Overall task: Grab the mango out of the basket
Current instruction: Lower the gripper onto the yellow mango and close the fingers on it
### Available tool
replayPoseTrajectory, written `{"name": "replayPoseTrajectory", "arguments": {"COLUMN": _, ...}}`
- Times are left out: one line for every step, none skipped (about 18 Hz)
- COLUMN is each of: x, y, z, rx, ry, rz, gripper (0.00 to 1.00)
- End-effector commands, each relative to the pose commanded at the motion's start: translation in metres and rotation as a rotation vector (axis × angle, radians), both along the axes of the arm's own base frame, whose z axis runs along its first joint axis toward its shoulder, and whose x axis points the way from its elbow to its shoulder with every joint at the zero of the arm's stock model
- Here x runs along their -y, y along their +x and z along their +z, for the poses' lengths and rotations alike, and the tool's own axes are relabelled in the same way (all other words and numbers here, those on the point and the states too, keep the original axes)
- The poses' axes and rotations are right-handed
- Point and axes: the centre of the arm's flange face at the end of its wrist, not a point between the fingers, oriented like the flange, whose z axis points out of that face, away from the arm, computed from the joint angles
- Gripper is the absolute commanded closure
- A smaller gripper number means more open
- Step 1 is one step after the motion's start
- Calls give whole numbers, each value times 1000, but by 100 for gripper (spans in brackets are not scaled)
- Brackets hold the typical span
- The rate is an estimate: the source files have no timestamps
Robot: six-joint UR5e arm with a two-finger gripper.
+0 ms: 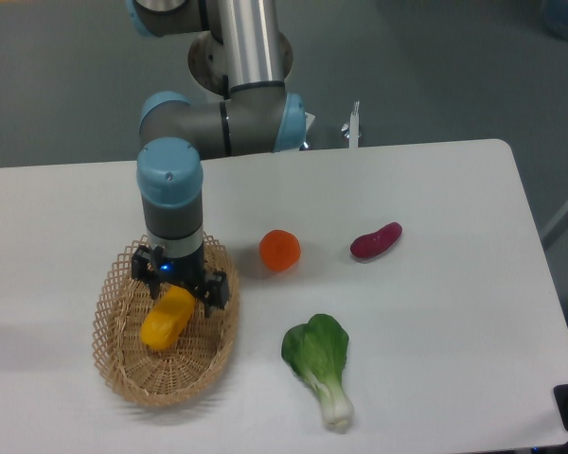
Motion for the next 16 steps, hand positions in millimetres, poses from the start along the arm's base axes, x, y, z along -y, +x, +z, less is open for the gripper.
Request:
{"name": "replayPoseTrajectory", "arguments": {"x": -3, "y": 4, "z": 1, "rx": -3, "ry": 5, "rz": -6, "gripper": 0}}
{"name": "replayPoseTrajectory", "arguments": {"x": -4, "y": 5, "z": -2, "rx": 0, "ry": 1, "rz": -9, "gripper": 0}}
{"name": "replayPoseTrajectory", "arguments": {"x": -5, "y": 5, "z": -8, "rx": 4, "ry": -7, "rz": -9, "gripper": 0}}
{"name": "replayPoseTrajectory", "arguments": {"x": -6, "y": 5, "z": -11, "rx": 7, "ry": -12, "rz": -11, "gripper": 0}}
{"name": "replayPoseTrajectory", "arguments": {"x": -6, "y": 7, "z": -14, "rx": 9, "ry": -16, "rz": -14, "gripper": 0}}
{"name": "replayPoseTrajectory", "arguments": {"x": -9, "y": 12, "z": -21, "rx": 13, "ry": -24, "rz": -23, "gripper": 0}}
{"name": "replayPoseTrajectory", "arguments": {"x": -10, "y": 11, "z": -23, "rx": 14, "ry": -29, "rz": -24, "gripper": 0}}
{"name": "replayPoseTrajectory", "arguments": {"x": -13, "y": 11, "z": -23, "rx": 13, "ry": -26, "rz": -24, "gripper": 0}}
{"name": "replayPoseTrajectory", "arguments": {"x": -13, "y": 11, "z": -24, "rx": 15, "ry": -28, "rz": -18, "gripper": 0}}
{"name": "replayPoseTrajectory", "arguments": {"x": -14, "y": 13, "z": -25, "rx": 21, "ry": -29, "rz": 2, "gripper": 0}}
{"name": "replayPoseTrajectory", "arguments": {"x": -16, "y": 18, "z": -28, "rx": 26, "ry": -34, "rz": 13, "gripper": 0}}
{"name": "replayPoseTrajectory", "arguments": {"x": -16, "y": 18, "z": -31, "rx": 28, "ry": -38, "rz": 18, "gripper": 0}}
{"name": "replayPoseTrajectory", "arguments": {"x": -17, "y": 18, "z": -31, "rx": 29, "ry": -37, "rz": 19, "gripper": 1}}
{"name": "replayPoseTrajectory", "arguments": {"x": -17, "y": 18, "z": -30, "rx": 27, "ry": -36, "rz": 19, "gripper": 7}}
{"name": "replayPoseTrajectory", "arguments": {"x": -17, "y": 18, "z": -29, "rx": 27, "ry": -34, "rz": 21, "gripper": 16}}
{"name": "replayPoseTrajectory", "arguments": {"x": -17, "y": 17, "z": -27, "rx": 27, "ry": -32, "rz": 28, "gripper": 27}}
